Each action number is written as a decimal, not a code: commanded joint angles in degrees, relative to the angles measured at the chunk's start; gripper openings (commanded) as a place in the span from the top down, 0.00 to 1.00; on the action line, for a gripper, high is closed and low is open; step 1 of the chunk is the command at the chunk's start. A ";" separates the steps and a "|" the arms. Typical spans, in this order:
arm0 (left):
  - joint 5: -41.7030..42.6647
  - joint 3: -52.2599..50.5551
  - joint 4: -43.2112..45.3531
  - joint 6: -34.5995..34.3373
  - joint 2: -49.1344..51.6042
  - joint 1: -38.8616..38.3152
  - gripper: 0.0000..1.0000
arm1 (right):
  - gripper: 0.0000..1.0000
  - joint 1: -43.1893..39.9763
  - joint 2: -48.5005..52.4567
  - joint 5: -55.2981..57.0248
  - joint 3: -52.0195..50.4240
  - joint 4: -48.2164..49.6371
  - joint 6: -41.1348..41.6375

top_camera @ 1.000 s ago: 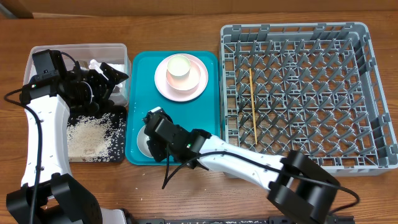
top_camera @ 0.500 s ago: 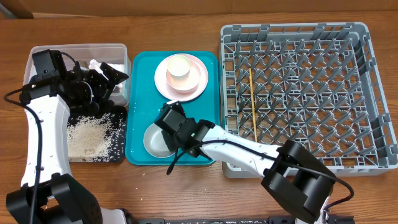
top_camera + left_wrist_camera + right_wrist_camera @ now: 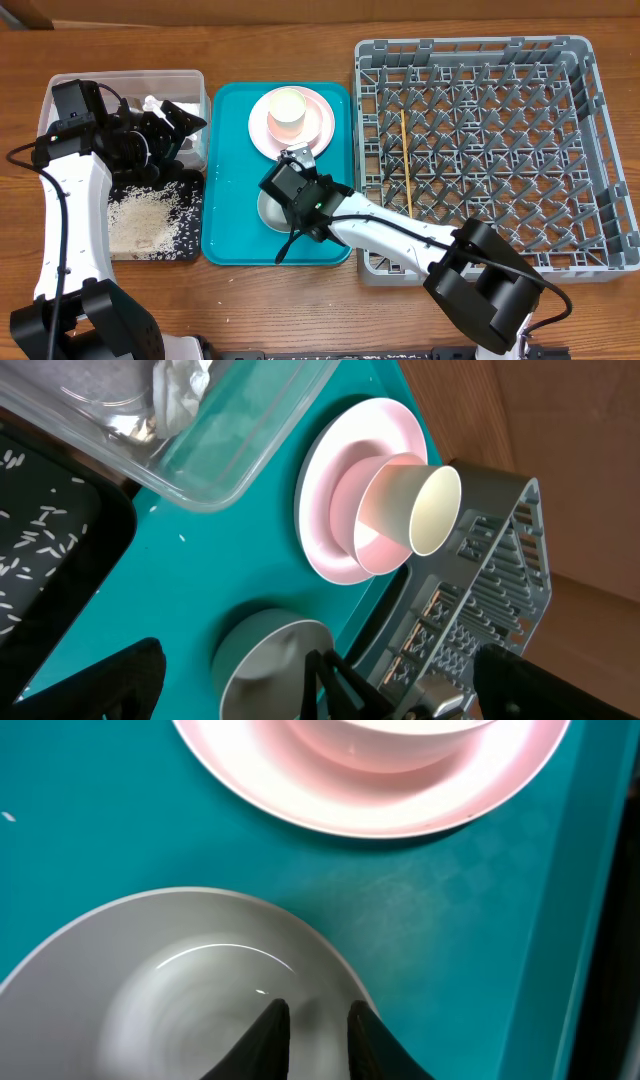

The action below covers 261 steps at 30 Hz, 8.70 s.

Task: Sort waste into correct bins and load items into the dishwasher

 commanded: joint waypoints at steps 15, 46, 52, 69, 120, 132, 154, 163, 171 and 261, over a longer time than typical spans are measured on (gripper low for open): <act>-0.15 0.96 0.07 0.92 -0.55 0.09 0.00 | 0.75 -0.22 -8.15 -27.04 1.66 0.48 -3.37; -0.15 0.96 0.07 0.92 -0.55 0.09 0.00 | 0.72 2.93 -1.92 -22.38 1.22 -2.43 -16.83; -0.15 0.96 0.07 0.92 -0.55 0.09 0.00 | 0.71 2.93 -0.66 -22.38 1.22 -2.45 -16.81; -0.15 0.96 0.07 0.90 -0.55 0.09 0.00 | 0.96 2.93 -0.74 -22.45 1.29 -3.04 -16.35; -0.15 0.96 0.07 0.92 -0.55 0.09 0.00 | 0.96 -56.00 -37.07 -103.45 -28.55 -19.91 -10.78; -0.15 0.96 0.07 0.92 -0.55 0.09 0.00 | 0.96 -56.85 -37.07 -107.69 -31.52 -19.87 -11.10; -0.15 0.96 0.07 0.90 -0.55 0.09 0.00 | 0.96 -56.94 -37.05 -86.40 -32.48 -18.40 -13.38; -0.15 0.96 0.07 0.92 -0.55 0.09 0.00 | 0.90 -56.94 -37.07 -84.04 -32.48 -17.44 -13.38; -0.15 0.96 0.07 0.92 -0.55 0.09 0.00 | 0.81 -56.94 -37.07 -83.93 -32.39 -15.47 -13.33; -0.15 0.96 0.07 0.92 -0.55 0.09 0.00 | 0.86 -18.34 -30.62 -19.78 -3.54 -38.18 10.03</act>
